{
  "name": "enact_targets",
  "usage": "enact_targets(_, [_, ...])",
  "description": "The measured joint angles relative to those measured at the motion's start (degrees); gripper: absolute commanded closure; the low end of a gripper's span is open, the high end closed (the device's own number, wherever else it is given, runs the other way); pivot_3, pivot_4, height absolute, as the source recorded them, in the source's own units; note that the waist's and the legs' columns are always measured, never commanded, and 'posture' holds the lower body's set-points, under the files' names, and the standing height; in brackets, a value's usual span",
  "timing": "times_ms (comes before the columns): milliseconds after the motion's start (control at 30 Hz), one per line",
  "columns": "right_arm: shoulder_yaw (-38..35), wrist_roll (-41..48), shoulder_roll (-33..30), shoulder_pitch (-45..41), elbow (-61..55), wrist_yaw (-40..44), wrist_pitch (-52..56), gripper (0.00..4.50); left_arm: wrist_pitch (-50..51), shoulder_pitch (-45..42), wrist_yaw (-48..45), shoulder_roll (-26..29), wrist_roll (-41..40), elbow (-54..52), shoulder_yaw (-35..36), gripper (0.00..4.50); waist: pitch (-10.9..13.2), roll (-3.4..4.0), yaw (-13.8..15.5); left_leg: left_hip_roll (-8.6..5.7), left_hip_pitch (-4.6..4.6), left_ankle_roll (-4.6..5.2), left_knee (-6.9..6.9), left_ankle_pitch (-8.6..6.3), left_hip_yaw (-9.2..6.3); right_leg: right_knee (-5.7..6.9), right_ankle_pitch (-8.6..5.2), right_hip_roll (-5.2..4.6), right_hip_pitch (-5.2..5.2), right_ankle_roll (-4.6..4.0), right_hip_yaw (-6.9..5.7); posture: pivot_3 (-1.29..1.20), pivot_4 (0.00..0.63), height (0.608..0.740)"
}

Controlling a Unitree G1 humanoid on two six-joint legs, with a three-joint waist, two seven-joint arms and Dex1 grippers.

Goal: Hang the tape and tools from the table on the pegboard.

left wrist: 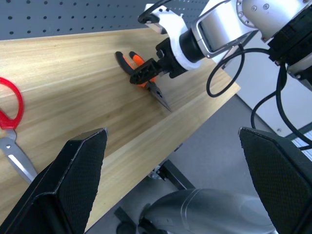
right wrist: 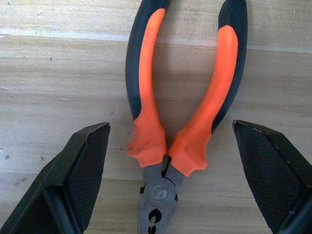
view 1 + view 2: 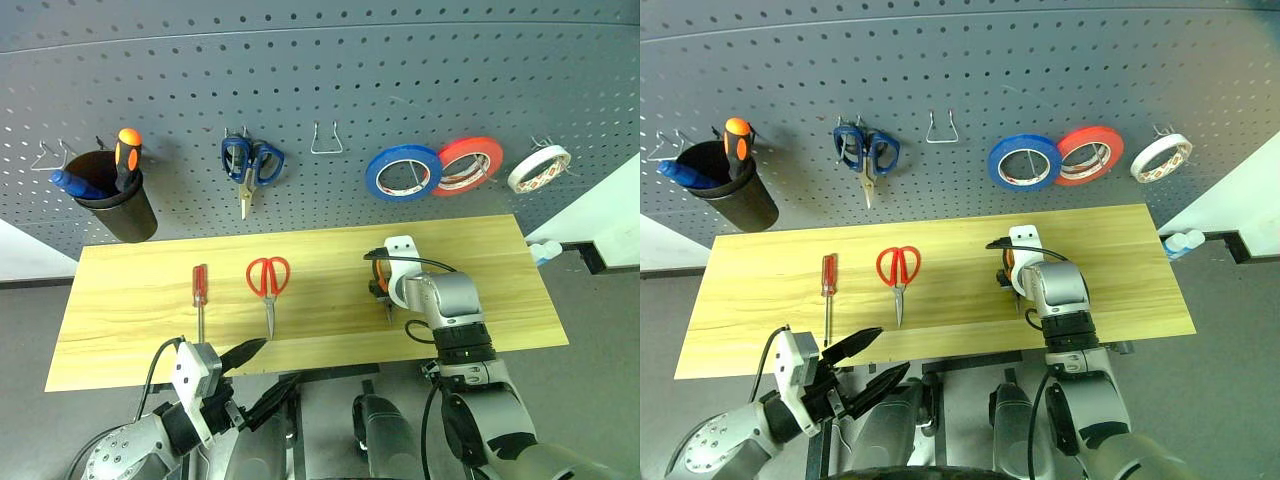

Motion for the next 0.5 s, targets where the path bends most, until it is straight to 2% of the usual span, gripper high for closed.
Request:
enact_targets(33, [0.06, -0.01, 0.0, 0.01, 0.17, 0.01, -0.13, 0.29, 0.01, 0.2, 0.04, 0.04, -0.09, -0.1, 0.03, 0.0, 0.06, 0.02, -0.01, 0.0, -0.01, 0.0, 0.0, 0.0, 0.0, 0.0, 0.0, 0.0, 0.0, 0.0, 0.0, 0.13, 0.335, 0.74])
enact_targets(133, [0.15, -0.07, 0.0, 0.17, 0.42, 0.01, -0.59, 0.83, 0.03, 0.71, 0.18, 0.41, -0.12, -0.38, 0.18, 0.0, 0.19, 0.07, 0.01, 0.0, -0.01, 0.0, 0.0, 0.0, 0.0, 0.0, 0.0, 0.0, -0.01, 0.0, 0.0, 0.13, 0.339, 0.74])
enact_targets(300, [0.49, -0.13, 0.02, 0.28, 0.4, 0.05, -1.17, 2.37, 0.04, 1.43, 0.34, 0.52, -0.16, -1.04, 0.57, 0.0, 0.27, 0.13, 0.0, 0.0, -0.01, 0.0, 0.0, 0.0, 0.0, -0.01, 0.0, 0.0, -0.02, 0.0, 0.0, 0.13, 0.341, 0.74])
enact_targets(500, [0.53, -0.16, 0.01, 0.33, 0.4, 0.17, -1.35, 2.42, 0.07, 1.49, 0.55, 0.53, -0.16, -1.04, 0.57, 0.0, 0.29, 0.14, -0.01, 0.0, -0.01, 0.0, 0.0, 0.0, 0.0, -0.01, 0.0, -0.01, -0.02, -0.01, 0.0, 0.13, 0.342, 0.74])
